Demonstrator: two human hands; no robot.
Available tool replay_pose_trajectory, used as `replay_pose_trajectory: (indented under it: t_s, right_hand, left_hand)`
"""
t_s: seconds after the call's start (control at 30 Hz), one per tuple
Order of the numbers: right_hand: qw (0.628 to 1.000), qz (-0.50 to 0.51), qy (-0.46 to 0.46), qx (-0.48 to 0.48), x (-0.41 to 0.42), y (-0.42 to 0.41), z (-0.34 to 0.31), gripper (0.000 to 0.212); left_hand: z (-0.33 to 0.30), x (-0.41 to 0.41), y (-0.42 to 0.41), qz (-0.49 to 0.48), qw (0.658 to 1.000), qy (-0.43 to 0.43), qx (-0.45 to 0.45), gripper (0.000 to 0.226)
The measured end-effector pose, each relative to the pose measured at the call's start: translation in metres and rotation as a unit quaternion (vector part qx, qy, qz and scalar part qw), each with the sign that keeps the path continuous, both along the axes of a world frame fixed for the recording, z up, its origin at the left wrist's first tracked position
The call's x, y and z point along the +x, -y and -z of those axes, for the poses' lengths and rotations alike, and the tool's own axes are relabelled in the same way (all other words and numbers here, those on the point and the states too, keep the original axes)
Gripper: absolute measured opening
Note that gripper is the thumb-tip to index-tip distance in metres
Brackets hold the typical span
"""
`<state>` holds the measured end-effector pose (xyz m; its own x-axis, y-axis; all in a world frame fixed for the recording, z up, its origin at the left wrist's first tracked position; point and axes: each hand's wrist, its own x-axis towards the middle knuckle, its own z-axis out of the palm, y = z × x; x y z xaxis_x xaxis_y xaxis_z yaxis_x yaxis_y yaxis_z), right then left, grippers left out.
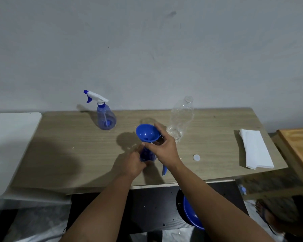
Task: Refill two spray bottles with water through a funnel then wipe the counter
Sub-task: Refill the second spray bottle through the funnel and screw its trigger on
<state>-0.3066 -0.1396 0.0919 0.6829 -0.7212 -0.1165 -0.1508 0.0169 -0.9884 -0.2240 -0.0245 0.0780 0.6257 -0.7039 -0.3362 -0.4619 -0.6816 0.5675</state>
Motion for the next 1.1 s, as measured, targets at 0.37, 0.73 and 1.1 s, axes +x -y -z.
replay_pose_trajectory:
  t_s: [0.37,0.73,1.1]
  right_hand:
    - [0.98,-0.096,-0.082,-0.155,-0.015,0.009,0.008,0.091]
    - [0.968,0.116,-0.003,-0.221,-0.065,0.012,-0.017,0.065]
    - [0.978,0.121,-0.102,-0.138,-0.019,0.084,-0.023,0.098]
  left_hand:
    - [-0.009,0.001,0.007,0.003,1.0,0.009,0.016,0.022]
    - [-0.03,0.009,-0.015,0.006,0.997,-0.026,-0.067,0.101]
    - [-0.046,0.006,-0.009,-0.033,0.983,-0.092,-0.157,0.111]
